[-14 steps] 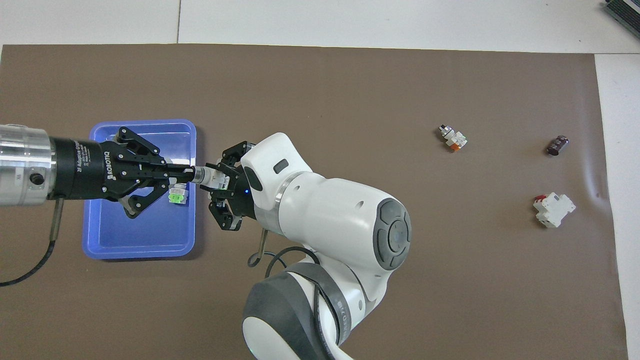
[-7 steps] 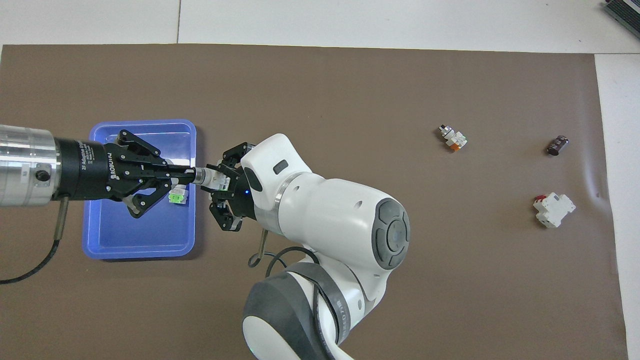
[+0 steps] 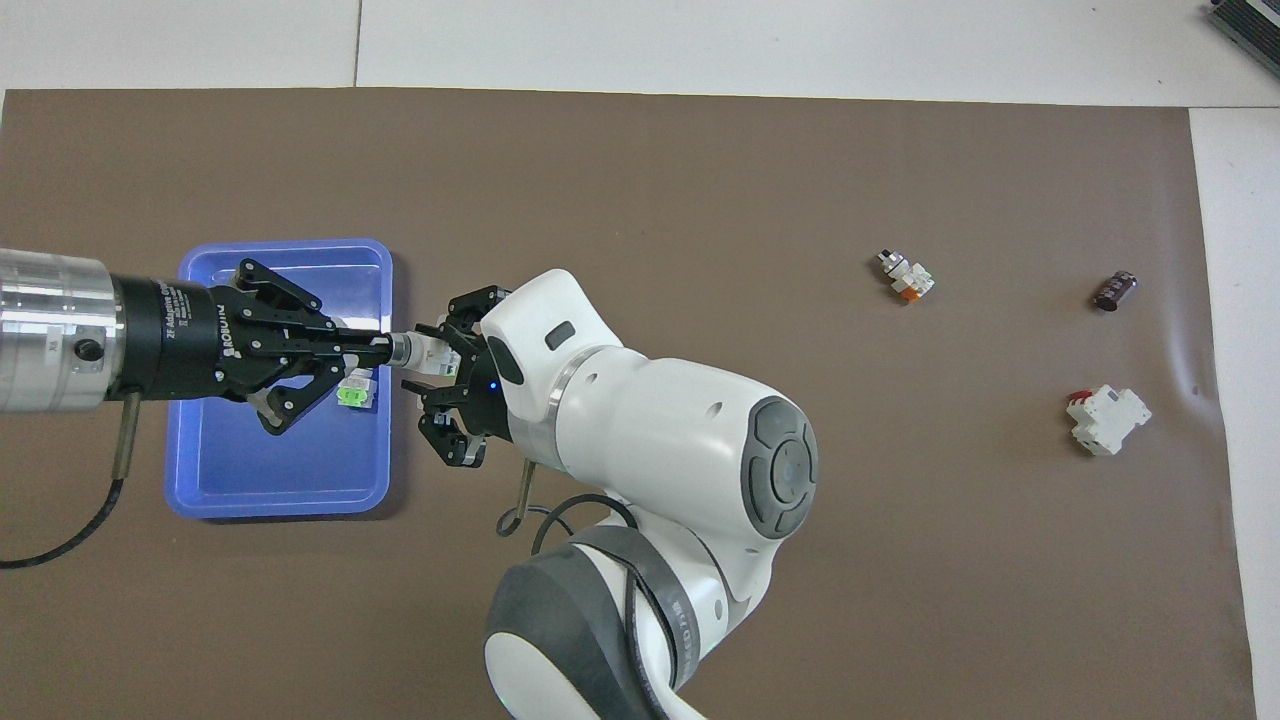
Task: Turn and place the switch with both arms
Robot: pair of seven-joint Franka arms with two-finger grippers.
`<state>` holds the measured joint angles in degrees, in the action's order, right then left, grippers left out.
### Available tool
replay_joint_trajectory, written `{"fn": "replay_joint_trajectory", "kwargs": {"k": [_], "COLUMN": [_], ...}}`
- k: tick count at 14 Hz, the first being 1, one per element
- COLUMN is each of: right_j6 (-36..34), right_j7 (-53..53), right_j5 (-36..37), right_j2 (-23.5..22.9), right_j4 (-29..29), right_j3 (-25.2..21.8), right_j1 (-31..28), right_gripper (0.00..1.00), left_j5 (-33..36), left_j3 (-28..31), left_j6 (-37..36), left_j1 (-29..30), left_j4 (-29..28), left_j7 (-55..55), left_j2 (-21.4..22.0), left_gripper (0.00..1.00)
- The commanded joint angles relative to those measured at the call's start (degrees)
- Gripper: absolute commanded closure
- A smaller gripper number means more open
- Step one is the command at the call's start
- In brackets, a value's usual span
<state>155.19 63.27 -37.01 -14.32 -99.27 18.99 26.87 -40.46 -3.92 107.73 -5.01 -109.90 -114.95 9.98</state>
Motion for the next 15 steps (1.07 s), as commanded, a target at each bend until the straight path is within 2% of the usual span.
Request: {"fn": "replay_joint_trajectory", "kwargs": {"k": [1,5,7,9,11,15], "right_j6": [-4.09,-16.81,-23.67,-24.58,-23.36,-23.44], "right_j7": [-0.78,-0.78,-0.69,-0.77,-2.26,-20.59], "right_j5": [-0.35,-0.35,-0.09,1.66,6.92,18.6], "right_j2": [4.82,10.09,10.63,10.63,10.28,9.93], "right_j4": [-1.89,-2.16,-2.16,-2.24,-2.16,-2.25], "right_j3": [0.53,0.35,0.17,0.0,0.0,-0.26], "right_j1": [-2.87,-11.38,-16.3,-19.74,-21.77,-25.9], "right_gripper": [0.0,0.0,0.0,0.0,0.0,0.0], "left_j5": [1.87,5.21,8.01,8.47,8.47,8.81], "left_j3": [0.23,0.14,0.14,0.14,0.14,0.14], "left_j6": [1.95,3.89,5.64,8.19,9.16,10.57], "left_j1": [-0.35,-0.26,-0.17,0.09,0.09,0.18], "left_j4": [0.38,-2.16,-4.79,-8.12,-10.94,-14.37], "left_j7": [-1.34,1.47,5.24,9.54,17.35,30.72], "left_j2": [0.39,1.09,1.53,1.88,2.32,1.53], "left_gripper": [1.0,1.0,1.0,1.0,1.0,1.0]}}
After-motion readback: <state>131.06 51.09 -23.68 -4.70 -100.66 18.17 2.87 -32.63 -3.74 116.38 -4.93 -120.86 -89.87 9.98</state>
